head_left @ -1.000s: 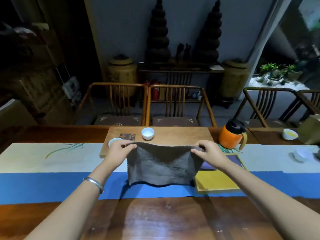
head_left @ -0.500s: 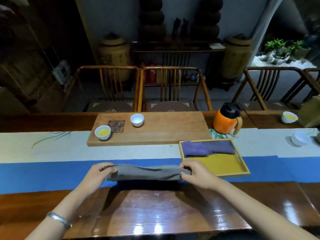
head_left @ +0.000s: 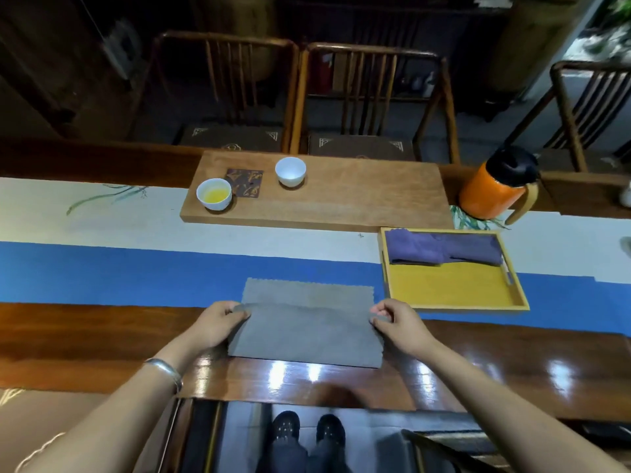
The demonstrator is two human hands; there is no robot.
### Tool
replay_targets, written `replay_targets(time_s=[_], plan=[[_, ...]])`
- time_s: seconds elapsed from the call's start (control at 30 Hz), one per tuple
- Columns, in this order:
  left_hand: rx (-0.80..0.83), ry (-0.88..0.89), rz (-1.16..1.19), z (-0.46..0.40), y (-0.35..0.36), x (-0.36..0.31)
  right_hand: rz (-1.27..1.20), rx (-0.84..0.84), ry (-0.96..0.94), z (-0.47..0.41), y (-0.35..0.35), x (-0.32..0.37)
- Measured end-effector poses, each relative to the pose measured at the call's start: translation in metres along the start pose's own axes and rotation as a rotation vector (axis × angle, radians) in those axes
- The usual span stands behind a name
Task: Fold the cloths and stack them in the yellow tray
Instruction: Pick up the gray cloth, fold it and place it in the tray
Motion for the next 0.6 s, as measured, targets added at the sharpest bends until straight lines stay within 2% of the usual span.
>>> replay_targets(time_s=[0.17,0.37,0.6], plan=[[-0.039,-0.041,-0.054,-0.040,-0.008,0.001,0.132,-0.073,0.015,-0.036,0.000,0.009],[-0.141,0.029,-0.337,-0.081,-0.012,-0.001,0.369,-0.060,-0.015,-0.076,0.007,0.014],[-0.154,0.042,-0.445,-0.099,-0.013,0.005,0.600,-0.065,0.051,-0.083,0.026,0.008]])
Point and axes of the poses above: each hand's wrist, its own z-axis away from the middle knuckle, its own y-axis out of the palm, x = y × z, the point moved 4 cm from there along -z, towards the middle knuckle, and after that the axes turned 13 degrees about z, right-handed, at the moved point
